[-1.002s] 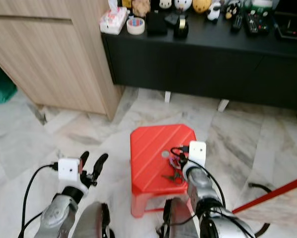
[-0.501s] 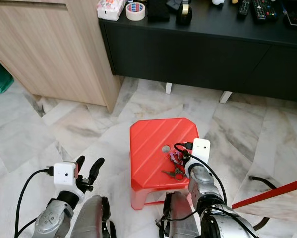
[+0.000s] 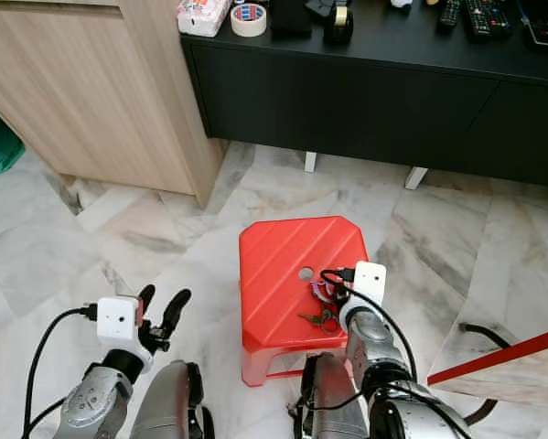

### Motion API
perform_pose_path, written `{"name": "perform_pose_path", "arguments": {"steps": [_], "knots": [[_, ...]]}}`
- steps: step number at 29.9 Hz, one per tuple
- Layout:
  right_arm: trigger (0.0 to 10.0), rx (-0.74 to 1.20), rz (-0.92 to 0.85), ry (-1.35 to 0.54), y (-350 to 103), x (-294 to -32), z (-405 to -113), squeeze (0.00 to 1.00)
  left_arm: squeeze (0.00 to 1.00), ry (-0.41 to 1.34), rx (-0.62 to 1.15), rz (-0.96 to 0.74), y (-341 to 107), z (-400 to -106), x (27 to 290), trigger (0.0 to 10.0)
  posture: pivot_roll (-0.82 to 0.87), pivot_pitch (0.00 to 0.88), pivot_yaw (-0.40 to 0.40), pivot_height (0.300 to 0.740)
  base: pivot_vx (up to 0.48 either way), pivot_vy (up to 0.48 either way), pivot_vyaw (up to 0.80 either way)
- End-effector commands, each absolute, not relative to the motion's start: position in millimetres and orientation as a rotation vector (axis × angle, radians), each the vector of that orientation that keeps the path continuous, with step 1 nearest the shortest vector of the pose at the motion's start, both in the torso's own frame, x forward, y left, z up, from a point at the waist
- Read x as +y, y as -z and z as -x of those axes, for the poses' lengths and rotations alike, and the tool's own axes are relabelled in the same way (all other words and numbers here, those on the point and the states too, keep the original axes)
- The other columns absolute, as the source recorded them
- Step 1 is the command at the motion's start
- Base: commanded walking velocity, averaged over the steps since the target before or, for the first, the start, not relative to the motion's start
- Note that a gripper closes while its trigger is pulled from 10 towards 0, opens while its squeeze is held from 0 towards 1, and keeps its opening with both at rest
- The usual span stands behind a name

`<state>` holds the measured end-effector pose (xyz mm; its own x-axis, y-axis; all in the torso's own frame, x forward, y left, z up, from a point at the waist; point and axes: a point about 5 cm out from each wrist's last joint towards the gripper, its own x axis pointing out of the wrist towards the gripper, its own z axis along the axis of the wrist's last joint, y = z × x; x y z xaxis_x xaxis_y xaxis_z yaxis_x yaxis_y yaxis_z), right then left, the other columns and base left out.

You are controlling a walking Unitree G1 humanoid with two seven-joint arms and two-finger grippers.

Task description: Hang keys on a hook

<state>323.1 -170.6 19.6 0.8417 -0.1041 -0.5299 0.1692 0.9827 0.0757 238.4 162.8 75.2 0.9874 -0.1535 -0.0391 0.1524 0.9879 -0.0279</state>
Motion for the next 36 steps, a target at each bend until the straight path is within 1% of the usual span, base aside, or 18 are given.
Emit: {"name": "perform_pose_path", "arguments": {"steps": [1,2,19,32,36], "knots": [[0.4,0.615,-0.124,0.152,-7,-168,-312,0.0,0.0,0.161,0.073,0.001,-69,-234,164,10.0,0.14,0.276,-0.007,0.623,0.0,0.0,0.0],[0.0,0.614,-0.124,0.154,-7,-168,-312,0.0,0.0,0.161,0.074,0.0,-69,-234,163,10.0,0.14,0.275,-0.007,0.623,0.0,0.0,0.0],[0.0,0.623,-0.11,0.172,-5,-172,-310,0.0,0.0,0.159,0.085,-0.013,-66,-234,164,10.0,0.14,0.276,-0.01,0.623,0.0,0.0,0.0],[0.0,0.55,-0.115,0.172,-19,-170,-323,0.0,0.0,0.146,0.086,-0.028,-66,-240,167,10.0,0.14,0.248,-0.014,0.623,0.0,0.0,0.0],[0.0,0.512,-0.113,0.146,-25,-166,-327,0.0,0.0,0.143,0.081,-0.032,-67,-244,168,10.0,0.13,0.232,-0.014,0.623,0.0,0.0,0.0]]}}
